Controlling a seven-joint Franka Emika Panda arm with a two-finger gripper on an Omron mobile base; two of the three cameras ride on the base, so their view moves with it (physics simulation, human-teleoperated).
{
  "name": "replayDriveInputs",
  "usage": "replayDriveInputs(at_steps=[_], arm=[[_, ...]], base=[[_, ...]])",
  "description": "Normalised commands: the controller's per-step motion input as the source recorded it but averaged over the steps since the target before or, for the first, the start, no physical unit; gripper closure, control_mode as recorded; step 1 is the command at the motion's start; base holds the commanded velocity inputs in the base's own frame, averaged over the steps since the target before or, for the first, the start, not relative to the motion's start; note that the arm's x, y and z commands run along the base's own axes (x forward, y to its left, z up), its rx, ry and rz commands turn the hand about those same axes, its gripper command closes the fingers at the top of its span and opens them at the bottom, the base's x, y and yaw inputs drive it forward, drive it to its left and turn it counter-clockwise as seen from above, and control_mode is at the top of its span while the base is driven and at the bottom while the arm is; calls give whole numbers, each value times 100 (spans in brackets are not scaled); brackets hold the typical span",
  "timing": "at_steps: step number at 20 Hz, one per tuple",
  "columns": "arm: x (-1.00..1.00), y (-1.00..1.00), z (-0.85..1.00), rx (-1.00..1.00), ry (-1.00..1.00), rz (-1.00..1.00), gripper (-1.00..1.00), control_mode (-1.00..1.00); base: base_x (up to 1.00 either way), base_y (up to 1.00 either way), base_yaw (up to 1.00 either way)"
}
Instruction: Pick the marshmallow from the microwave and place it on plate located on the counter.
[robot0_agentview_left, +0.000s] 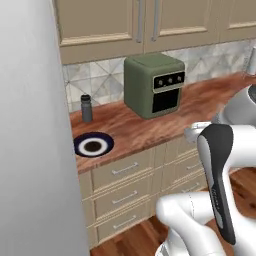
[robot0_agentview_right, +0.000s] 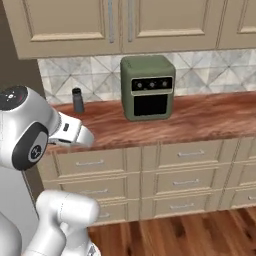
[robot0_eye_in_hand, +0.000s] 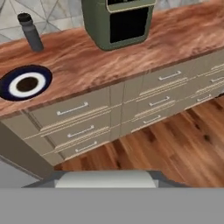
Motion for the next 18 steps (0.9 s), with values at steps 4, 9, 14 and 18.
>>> replayDriveInputs(at_steps=[4,9,14,18], arm=[[0,0,0,0,0,0,100,100],[0,0,0,0,0,0,100,100],[0,0,0,0,0,0,100,100],[0,0,0,0,0,0,100,100]], base=[[70,-59,62],[56,-62,64],[52,-43,62],[62,0,43]])
